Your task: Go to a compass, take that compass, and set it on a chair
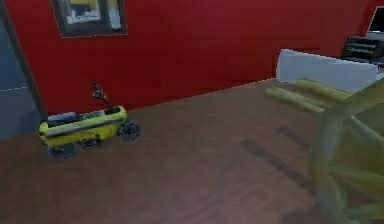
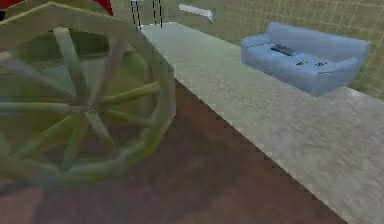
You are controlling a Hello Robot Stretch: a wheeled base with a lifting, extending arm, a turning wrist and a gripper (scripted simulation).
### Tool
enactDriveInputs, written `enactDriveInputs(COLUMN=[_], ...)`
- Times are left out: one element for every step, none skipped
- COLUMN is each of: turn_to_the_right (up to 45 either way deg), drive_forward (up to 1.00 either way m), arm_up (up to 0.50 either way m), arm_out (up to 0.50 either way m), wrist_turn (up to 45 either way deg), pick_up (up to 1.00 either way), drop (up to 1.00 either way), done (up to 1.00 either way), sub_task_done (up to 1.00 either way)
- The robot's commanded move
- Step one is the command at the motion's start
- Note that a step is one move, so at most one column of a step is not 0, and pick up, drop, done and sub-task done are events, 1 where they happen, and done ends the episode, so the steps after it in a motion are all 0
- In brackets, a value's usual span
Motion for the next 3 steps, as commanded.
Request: enactDriveInputs(turn_to_the_right=[45.0,45.0,21.0], drive_forward=[0.00,0.00,0.00], arm_up=[0.00,0.00,0.00], arm_out=[0.00,0.00,0.00], wrist_turn=[0.0,0.0,0.0], pick_up=[0.00,0.00,0.00], drop=[0.00,0.00,0.00], done=[0.00,0.00,0.00], sub_task_done=[0.00,0.00,0.00])
